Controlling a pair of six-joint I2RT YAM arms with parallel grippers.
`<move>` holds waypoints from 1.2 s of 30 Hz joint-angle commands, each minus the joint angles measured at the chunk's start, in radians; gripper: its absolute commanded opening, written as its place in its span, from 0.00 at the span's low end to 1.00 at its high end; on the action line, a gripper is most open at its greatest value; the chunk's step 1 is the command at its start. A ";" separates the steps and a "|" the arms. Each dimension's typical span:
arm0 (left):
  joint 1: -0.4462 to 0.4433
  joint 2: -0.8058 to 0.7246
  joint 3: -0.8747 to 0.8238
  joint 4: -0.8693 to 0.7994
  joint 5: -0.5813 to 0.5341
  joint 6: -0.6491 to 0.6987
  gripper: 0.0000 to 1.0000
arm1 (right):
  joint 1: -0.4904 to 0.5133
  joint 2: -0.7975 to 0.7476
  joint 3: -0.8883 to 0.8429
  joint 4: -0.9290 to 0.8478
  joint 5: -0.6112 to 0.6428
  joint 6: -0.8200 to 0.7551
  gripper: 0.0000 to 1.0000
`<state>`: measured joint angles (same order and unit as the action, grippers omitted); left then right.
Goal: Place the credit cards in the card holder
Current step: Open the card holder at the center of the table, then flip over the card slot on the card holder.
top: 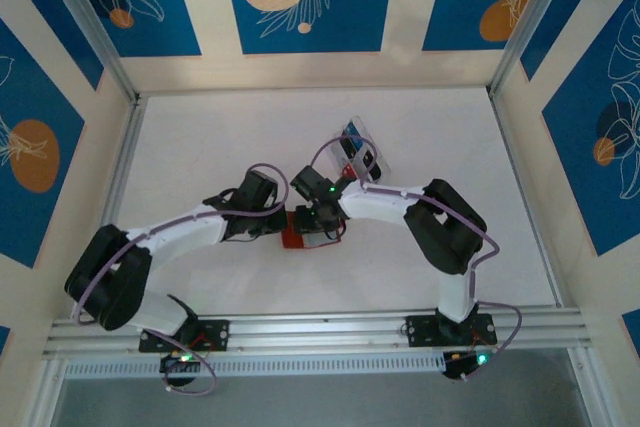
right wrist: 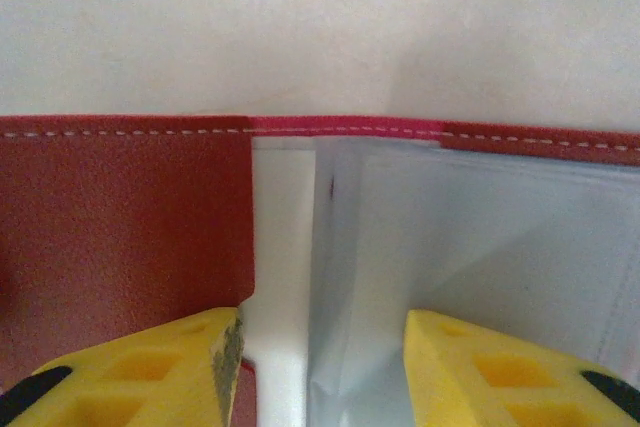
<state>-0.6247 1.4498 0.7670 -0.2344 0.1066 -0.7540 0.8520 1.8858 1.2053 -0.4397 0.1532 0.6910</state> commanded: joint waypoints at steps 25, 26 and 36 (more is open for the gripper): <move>0.026 0.164 -0.051 0.141 0.025 0.028 0.00 | -0.076 0.003 0.080 -0.208 0.147 -0.107 0.06; 0.026 0.165 -0.051 0.141 0.027 0.029 0.00 | -0.076 0.012 0.082 -0.213 0.159 -0.104 0.06; 0.023 0.172 -0.051 0.151 0.037 0.033 0.00 | -0.052 0.076 0.100 -0.245 0.219 -0.065 0.04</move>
<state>-0.6060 1.6058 0.7391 -0.0666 0.1394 -0.7494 0.7887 1.9301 1.2949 -0.6403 0.3401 0.6025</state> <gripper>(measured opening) 0.037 0.070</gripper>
